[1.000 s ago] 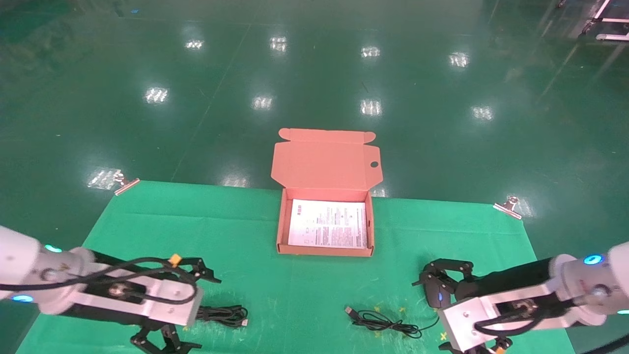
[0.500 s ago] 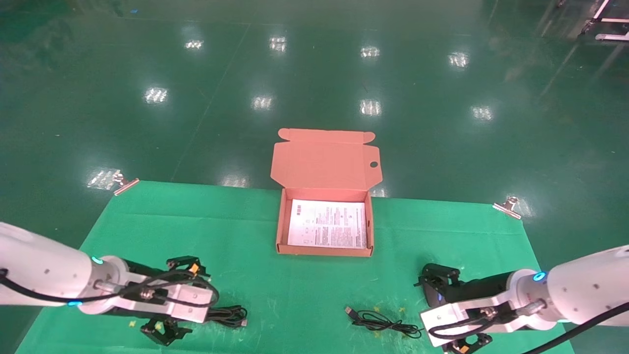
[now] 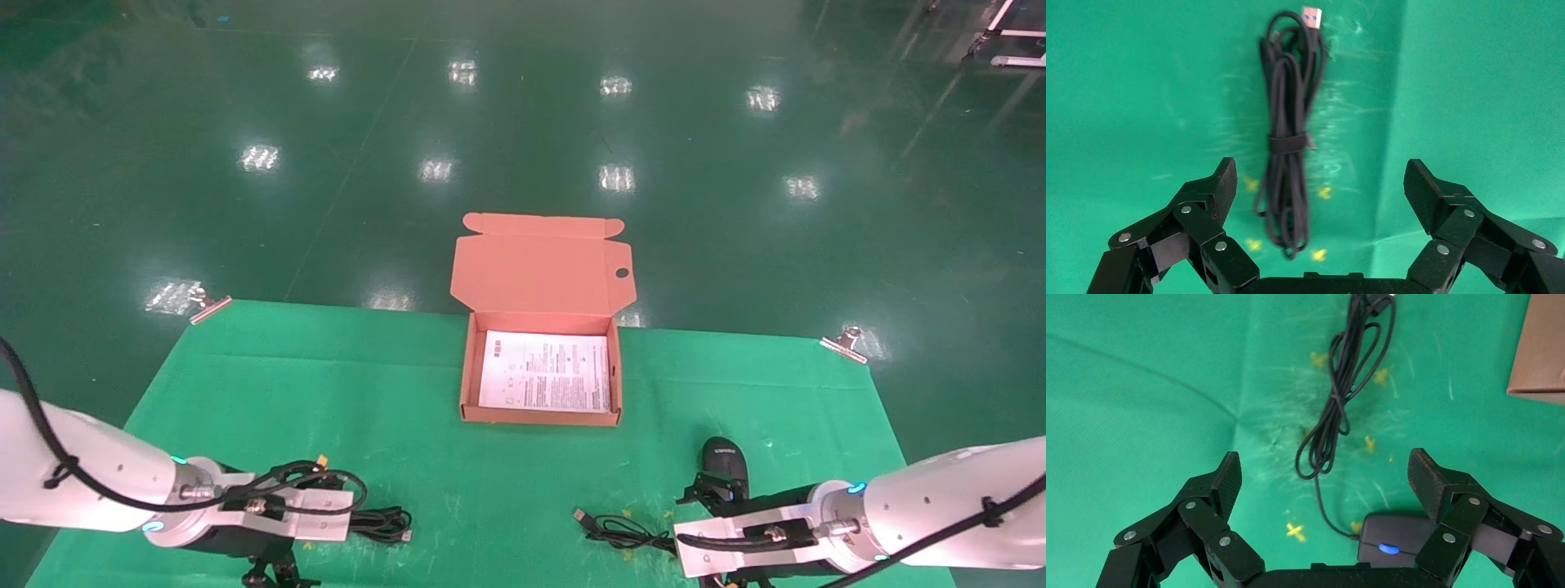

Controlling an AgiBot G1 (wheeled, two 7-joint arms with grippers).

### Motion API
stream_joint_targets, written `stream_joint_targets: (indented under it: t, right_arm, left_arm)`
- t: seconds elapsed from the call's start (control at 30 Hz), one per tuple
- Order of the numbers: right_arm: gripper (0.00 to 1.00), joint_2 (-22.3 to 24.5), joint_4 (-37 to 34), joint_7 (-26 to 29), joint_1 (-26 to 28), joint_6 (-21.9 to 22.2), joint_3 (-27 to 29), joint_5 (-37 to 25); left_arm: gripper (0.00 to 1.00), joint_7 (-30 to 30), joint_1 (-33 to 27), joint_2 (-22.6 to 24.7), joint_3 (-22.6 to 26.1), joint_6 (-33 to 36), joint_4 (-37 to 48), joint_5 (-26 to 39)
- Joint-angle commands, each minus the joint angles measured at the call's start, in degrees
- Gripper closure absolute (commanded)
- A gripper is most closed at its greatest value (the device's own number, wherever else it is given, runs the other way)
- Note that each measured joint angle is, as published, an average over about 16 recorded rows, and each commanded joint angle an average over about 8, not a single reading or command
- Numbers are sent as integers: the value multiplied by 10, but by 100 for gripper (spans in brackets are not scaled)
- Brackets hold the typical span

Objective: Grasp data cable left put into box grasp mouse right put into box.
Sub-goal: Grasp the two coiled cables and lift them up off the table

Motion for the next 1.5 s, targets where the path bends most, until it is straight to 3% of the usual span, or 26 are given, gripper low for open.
stream_joint_targets:
  t: [0.03,0.47,0.5,0.73,0.77,1.5]
  right_arm:
    - [0,-10,-25,1,1,3,1,5]
    - [0,-59,-110,-46,-3,67,-5,-10]
    - [6,-60,-112,-49,-4,70,-6,-11]
    - [94,-68,-123,-65,-6,83,-9,-17]
    - [100,-68,-123,-65,-7,83,-9,-18]
    - [100,-65,-118,-61,-6,79,-8,-16]
  left_arm:
    - [0,6,0,9,0,-3,35,-6]
    - [0,42,-9,35,-22,-46,158,-42]
    - [7,43,-9,36,-24,-48,164,-43]
    - [94,57,-10,39,-27,-64,190,-45]
    - [100,58,-10,40,-27,-65,191,-45]
    - [100,53,-10,38,-26,-58,181,-45]
